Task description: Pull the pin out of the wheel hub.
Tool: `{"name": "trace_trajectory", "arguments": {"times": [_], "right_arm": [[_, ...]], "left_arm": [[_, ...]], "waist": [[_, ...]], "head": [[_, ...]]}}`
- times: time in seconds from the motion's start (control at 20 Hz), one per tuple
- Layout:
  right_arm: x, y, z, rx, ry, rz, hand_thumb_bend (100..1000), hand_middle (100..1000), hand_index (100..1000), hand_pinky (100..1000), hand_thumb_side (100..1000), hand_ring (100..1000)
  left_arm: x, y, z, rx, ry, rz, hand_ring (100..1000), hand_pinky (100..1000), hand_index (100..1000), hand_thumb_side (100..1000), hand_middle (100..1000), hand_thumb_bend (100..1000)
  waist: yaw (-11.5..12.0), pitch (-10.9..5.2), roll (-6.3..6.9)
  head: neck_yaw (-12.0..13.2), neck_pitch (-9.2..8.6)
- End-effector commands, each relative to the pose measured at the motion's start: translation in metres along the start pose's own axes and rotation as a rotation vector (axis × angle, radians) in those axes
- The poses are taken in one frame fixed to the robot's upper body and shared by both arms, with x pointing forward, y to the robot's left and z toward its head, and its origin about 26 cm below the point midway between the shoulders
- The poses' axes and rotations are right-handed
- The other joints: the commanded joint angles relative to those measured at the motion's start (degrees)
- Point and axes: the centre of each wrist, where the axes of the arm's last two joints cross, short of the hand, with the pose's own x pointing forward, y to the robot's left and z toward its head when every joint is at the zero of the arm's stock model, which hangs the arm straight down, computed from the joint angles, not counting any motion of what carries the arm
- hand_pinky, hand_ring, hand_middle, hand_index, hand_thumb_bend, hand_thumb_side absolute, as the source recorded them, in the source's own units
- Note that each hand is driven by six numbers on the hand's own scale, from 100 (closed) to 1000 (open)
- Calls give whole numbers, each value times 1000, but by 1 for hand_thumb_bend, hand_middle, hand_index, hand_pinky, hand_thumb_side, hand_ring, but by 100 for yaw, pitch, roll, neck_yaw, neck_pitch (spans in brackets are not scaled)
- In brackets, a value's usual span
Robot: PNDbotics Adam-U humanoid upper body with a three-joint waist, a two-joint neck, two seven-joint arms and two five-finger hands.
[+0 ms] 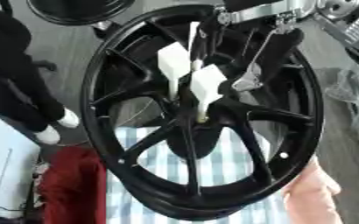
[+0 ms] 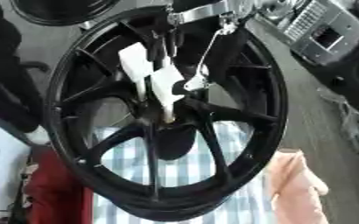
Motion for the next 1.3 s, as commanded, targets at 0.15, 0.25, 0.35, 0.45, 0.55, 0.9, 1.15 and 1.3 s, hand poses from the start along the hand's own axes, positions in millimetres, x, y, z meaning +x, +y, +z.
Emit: {"name": "trace_trajectory", "arguments": {"times": [0.15,0.25,0.35,0.45,0.55,0.9,1.15,1.3], "right_arm": [[-5,-2,4,19,8,-12,339,665,780,745,340,712],[-7,-2,5,20,9,-21,335,669,783,745,344,715],[-9,0,5,20,12,-21,328,676,786,748,365,722],[-11,1,5,20,15,-15,324,675,786,749,373,723],[-12,3,4,16,14,-11,320,674,785,748,357,722],[-11,5,2,-24,7,-10,289,650,768,736,313,705],[-8,6,-1,-39,4,-8,303,646,764,734,299,702],[-8,6,-2,-45,0,-10,288,635,756,731,291,697]], "left_arm": [[8,2,-4,-8,-29,-2,813,731,712,598,709,281],[8,1,-4,-8,-29,-2,813,731,712,598,709,281],[8,1,-4,-10,-29,-1,813,731,712,599,709,282],[8,1,-4,-11,-31,0,814,731,712,599,709,283],[8,1,-4,-10,-31,1,814,731,712,599,709,283],[8,0,-4,-13,-27,1,815,732,712,601,710,283],[8,0,-4,-13,-29,3,815,732,712,601,711,282],[8,0,-5,-13,-29,4,816,732,712,602,711,282]], "waist": [[16,-129,22],[17,-130,23],[19,-131,25],[23,-129,26],[25,-125,29],[27,-107,36],[42,-104,34],[46,-103,34]], "head": [[-21,4],[-25,5],[-27,8],[-29,4],[-27,5],[-31,23],[-33,22],[-33,19]]}}
